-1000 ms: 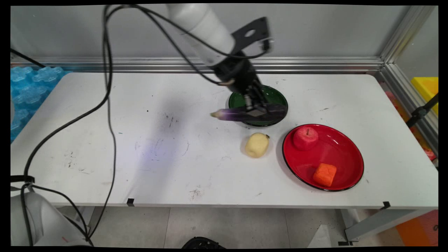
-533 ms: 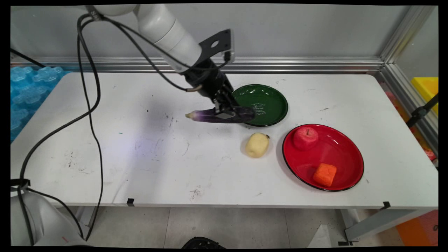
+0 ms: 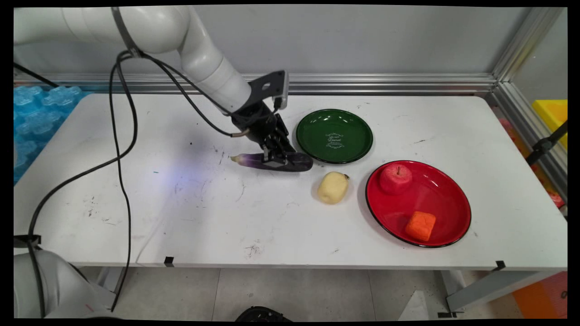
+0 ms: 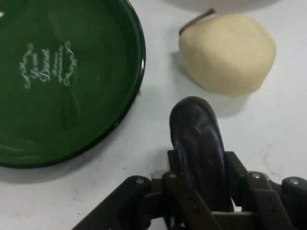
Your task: Place the picked object on the table
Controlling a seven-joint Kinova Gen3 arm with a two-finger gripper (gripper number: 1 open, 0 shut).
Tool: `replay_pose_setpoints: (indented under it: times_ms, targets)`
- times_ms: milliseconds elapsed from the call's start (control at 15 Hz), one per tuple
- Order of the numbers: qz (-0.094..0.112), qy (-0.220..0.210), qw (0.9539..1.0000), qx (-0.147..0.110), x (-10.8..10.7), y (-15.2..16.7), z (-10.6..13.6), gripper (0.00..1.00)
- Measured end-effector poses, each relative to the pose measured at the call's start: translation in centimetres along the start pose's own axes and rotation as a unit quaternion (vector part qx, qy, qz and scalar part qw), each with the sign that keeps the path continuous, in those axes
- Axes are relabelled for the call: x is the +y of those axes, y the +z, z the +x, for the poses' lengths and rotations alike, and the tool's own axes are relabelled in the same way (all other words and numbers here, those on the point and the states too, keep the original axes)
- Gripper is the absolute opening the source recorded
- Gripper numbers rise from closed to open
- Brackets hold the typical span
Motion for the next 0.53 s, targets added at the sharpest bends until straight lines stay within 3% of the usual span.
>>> replay_pose_setpoints:
  times_ms: [533]
  targets:
    - [-0.025, 0.041, 0.9988, -0.003, -1.1, 4.0, -1.6, 0.0]
